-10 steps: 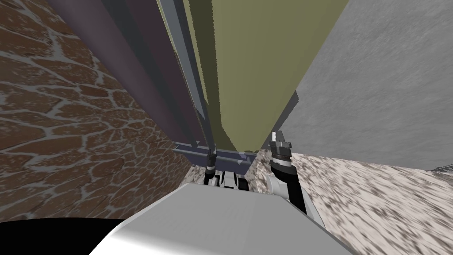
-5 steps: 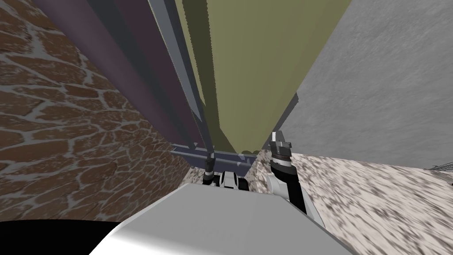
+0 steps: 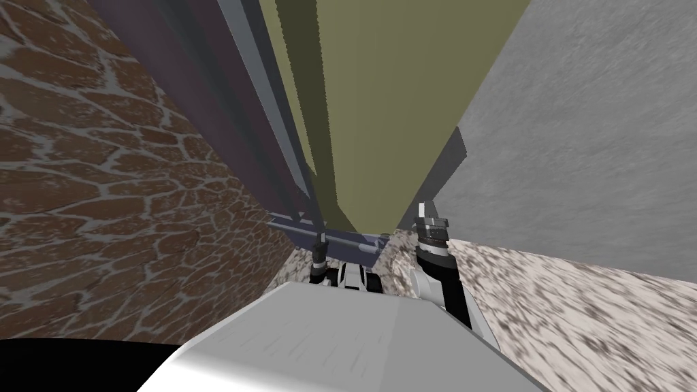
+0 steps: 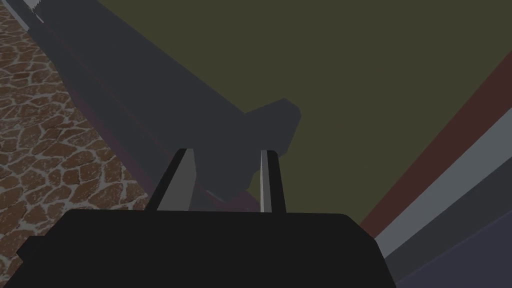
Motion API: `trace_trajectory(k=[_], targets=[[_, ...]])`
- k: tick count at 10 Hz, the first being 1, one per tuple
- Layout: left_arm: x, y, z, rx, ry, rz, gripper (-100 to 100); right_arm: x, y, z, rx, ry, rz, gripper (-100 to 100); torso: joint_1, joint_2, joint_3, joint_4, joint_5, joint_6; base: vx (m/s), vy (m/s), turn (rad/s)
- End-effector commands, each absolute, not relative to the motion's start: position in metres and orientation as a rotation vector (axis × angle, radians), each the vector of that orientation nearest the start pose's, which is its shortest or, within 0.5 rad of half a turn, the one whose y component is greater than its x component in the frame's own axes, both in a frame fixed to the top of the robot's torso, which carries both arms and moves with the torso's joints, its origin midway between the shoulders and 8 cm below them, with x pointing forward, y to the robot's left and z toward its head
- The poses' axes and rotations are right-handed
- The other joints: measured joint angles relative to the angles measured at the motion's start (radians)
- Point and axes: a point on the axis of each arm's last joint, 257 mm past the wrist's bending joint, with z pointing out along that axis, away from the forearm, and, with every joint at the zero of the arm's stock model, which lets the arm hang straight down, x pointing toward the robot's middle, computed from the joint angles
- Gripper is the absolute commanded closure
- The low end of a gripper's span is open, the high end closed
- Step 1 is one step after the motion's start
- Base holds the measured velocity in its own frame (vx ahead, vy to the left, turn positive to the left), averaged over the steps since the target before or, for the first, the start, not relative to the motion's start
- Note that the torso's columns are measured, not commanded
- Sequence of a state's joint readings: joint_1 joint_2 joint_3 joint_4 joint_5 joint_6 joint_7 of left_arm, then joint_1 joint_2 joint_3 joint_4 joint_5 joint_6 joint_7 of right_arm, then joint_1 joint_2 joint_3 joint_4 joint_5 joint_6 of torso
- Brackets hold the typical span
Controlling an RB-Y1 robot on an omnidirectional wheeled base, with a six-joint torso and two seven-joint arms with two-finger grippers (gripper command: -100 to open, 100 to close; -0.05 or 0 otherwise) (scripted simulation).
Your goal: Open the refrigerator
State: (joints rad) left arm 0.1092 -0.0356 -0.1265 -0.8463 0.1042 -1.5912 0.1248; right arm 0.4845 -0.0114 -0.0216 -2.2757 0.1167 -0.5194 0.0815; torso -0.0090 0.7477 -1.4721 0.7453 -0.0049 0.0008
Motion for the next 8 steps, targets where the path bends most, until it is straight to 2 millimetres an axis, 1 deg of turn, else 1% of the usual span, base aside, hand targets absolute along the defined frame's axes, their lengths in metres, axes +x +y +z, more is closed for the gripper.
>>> trace_trajectory(k=[1, 2, 5, 7, 8], targets=[[0.341, 0.216, -0.219, -0.76, 0.475, -1.597, 100, 0.344, -0.268, 0.03, 0.518, 0.685, 1.144, 0, -0.002, 0.001, 0.001, 0.0, 0.0, 0.002, -0.165, -0.197, 0.144], [0.342, 0.223, -0.217, -0.763, 0.465, -1.576, 100, 0.344, -0.268, 0.03, 0.518, 0.685, 1.144, 0, -0.002, 0.0, 0.0, 0.001, -0.001, 0.003, -0.167, -0.166, 0.128], [0.343, 0.241, -0.209, -0.774, 0.435, -1.512, 100, 0.344, -0.268, 0.03, 0.518, 0.685, 1.143, 0, 0.002, 0.002, 0.0, 0.005, -0.003, -0.001, -0.149, -0.175, 0.157], [0.343, 0.241, -0.209, -0.774, 0.435, -1.512, 100, 0.344, -0.268, 0.03, 0.518, 0.686, 1.143, 0, 0.004, 0.0, -0.001, 0.006, -0.003, 0.0, -0.062, -0.085, 0.029], [0.342, 0.243, -0.223, -0.813, 0.467, -1.492, 100, 0.344, -0.269, 0.03, 0.518, 0.686, 1.143, 0, 0.005, -0.002, -0.003, 0.007, -0.003, 0.001, -0.011, -0.012, -0.013]])
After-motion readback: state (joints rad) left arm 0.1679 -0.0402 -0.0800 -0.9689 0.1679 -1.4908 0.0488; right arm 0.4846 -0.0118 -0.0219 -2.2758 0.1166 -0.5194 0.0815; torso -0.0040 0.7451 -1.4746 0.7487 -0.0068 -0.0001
